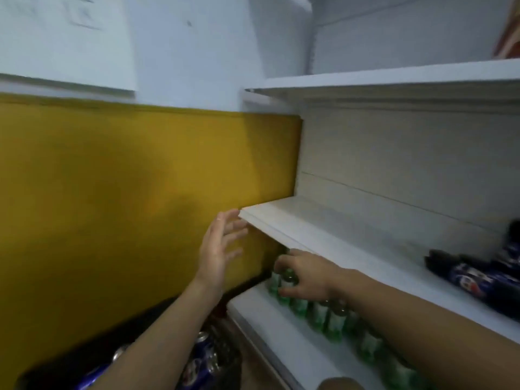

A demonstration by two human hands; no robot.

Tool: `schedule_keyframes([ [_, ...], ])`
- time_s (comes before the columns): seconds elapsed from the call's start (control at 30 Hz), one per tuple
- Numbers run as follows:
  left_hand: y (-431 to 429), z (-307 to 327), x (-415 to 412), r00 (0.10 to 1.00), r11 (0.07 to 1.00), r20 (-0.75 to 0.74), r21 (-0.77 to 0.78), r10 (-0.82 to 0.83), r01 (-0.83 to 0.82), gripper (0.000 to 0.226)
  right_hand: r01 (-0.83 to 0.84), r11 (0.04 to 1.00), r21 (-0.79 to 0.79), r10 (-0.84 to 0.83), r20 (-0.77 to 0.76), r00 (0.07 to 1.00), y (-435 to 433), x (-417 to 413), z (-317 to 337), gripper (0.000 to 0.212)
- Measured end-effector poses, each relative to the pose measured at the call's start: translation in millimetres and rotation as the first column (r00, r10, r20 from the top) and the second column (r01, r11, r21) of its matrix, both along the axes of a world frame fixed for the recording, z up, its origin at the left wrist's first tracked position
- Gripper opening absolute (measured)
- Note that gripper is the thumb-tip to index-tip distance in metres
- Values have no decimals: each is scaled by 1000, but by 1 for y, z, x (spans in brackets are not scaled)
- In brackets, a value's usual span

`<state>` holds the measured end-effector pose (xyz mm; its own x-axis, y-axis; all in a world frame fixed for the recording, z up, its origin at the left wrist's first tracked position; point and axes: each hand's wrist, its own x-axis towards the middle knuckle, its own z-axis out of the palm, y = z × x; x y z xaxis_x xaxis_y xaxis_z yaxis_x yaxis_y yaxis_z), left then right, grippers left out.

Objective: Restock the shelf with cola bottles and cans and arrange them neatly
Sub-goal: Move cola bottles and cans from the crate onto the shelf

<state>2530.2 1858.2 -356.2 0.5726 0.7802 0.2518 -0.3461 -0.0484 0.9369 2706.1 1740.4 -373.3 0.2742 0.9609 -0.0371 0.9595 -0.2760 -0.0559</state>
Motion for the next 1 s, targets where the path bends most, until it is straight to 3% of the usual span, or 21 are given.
schedule_keyframes([
  [0.17,71,-37,-129,935,926,-22,-134,353,-353,67,-302,949,-93,297,-64,953,133,-94,-33,57],
  [0.3,90,-75,-195,863,848,-116,-162,491,-504,52,-503,844,-184,498,-80,864,198,-153,-75,55],
  [0.43,121,-99,-227,812,796,-177,-167,556,-581,53,-568,802,-183,554,-124,823,241,-176,-114,57],
  [0.53,142,-129,-219,809,788,-215,-193,547,-584,54,-568,801,-188,534,-204,820,257,-170,-147,54],
  [0.67,157,-189,-187,848,820,-331,-269,414,-506,48,-485,835,-260,402,-315,860,250,-135,-227,47],
  [0.73,172,-203,-167,856,869,-386,-214,344,-446,44,-436,857,-276,340,-332,880,254,-126,-261,48],
  [0.87,199,-216,-147,841,899,-453,-164,296,-405,47,-382,911,-157,302,-377,876,281,-139,-288,46],
  [1.0,218,-234,-143,808,883,-525,-203,267,-423,40,-394,853,-343,291,-315,904,299,-133,-323,62],
])
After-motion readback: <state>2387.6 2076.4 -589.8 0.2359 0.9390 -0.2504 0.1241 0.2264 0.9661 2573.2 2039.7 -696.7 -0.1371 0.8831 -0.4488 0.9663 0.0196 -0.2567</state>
